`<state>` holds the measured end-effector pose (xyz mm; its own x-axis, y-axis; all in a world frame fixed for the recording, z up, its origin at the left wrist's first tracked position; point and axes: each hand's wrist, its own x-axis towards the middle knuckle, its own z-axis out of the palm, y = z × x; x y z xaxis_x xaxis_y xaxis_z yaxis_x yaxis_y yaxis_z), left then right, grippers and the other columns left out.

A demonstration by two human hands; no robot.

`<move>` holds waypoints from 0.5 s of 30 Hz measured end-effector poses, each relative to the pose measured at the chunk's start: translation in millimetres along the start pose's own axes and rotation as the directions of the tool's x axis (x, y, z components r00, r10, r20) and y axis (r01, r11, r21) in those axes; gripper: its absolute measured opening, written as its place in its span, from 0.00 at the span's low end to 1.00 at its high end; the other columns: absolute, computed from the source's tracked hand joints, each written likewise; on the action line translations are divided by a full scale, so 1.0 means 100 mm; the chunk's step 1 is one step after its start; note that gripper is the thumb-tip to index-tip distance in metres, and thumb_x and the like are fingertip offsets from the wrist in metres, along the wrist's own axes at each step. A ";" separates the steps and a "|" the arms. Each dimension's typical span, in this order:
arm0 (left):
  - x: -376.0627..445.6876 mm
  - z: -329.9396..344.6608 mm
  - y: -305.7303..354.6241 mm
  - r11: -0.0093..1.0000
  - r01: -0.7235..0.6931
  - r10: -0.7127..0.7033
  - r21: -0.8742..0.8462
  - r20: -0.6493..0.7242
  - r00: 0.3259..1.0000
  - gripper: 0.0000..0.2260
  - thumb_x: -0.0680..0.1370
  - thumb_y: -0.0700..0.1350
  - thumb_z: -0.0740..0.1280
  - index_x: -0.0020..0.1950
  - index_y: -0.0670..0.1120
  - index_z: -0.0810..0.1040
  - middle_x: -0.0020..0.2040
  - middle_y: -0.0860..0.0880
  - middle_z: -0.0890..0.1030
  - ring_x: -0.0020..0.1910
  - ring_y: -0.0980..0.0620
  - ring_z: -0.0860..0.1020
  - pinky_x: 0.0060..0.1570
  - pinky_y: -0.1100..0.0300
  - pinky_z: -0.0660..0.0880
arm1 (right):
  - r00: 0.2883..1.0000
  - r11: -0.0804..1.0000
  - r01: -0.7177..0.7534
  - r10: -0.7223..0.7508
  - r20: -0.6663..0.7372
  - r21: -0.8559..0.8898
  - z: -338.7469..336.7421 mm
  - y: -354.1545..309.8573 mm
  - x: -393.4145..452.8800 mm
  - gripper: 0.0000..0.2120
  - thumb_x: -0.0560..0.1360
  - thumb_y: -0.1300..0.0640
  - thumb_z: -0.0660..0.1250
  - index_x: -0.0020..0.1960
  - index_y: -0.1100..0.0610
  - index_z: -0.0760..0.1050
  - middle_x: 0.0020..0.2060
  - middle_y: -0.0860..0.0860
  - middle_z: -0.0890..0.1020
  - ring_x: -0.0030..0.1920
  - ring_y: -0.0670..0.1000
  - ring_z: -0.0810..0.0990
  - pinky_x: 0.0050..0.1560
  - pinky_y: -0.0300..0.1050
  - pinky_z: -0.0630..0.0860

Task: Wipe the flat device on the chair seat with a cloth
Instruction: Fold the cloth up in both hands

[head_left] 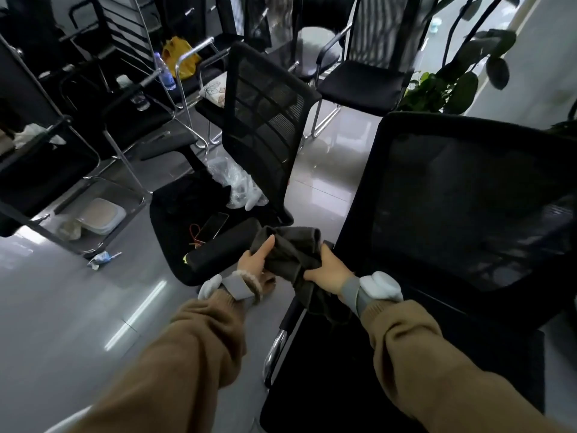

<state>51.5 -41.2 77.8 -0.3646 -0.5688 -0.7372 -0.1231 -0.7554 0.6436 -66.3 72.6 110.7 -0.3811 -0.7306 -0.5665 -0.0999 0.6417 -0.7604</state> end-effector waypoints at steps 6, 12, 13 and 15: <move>0.26 -0.07 -0.06 0.997 -0.031 0.025 -0.070 -0.087 0.996 0.20 0.75 0.47 0.69 0.63 0.41 0.72 0.57 0.39 0.79 0.47 0.40 0.80 0.50 0.43 0.78 | 1.000 0.991 0.006 -0.008 -0.012 -0.136 0.04 0.07 0.21 0.16 0.74 0.63 0.64 0.62 0.61 0.70 0.57 0.60 0.78 0.56 0.59 0.77 0.58 0.51 0.75; 0.53 -0.05 -0.23 0.991 -0.053 0.034 -0.122 -0.156 0.987 0.22 0.74 0.44 0.70 0.65 0.37 0.70 0.62 0.35 0.76 0.58 0.37 0.77 0.61 0.40 0.73 | 0.997 0.974 -0.047 0.031 -0.073 -0.222 0.02 0.16 0.39 0.12 0.74 0.65 0.61 0.58 0.62 0.72 0.56 0.61 0.78 0.57 0.61 0.77 0.59 0.53 0.74; 0.56 -0.01 -0.29 0.989 -0.038 0.015 -0.141 -0.156 0.988 0.22 0.74 0.44 0.70 0.65 0.37 0.70 0.62 0.35 0.76 0.58 0.37 0.77 0.60 0.40 0.74 | 0.996 0.970 -0.063 0.045 -0.082 -0.236 0.01 0.19 0.41 0.12 0.75 0.65 0.61 0.58 0.62 0.71 0.57 0.61 0.77 0.57 0.62 0.76 0.58 0.53 0.74; 0.61 0.05 -0.43 0.983 0.009 -0.037 -0.181 -0.156 0.987 0.23 0.74 0.45 0.70 0.64 0.37 0.70 0.62 0.35 0.76 0.58 0.36 0.77 0.60 0.38 0.73 | 0.993 0.957 -0.104 0.082 -0.090 -0.269 -0.02 0.25 0.42 0.14 0.75 0.65 0.60 0.61 0.62 0.68 0.59 0.62 0.75 0.59 0.62 0.75 0.59 0.52 0.74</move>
<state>29.5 -41.6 5.8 -0.2115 -0.5840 -0.7837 0.0429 -0.8066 0.5895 -86.5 58.2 68.6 -0.4696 -0.6513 -0.5961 -0.3036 0.7531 -0.5836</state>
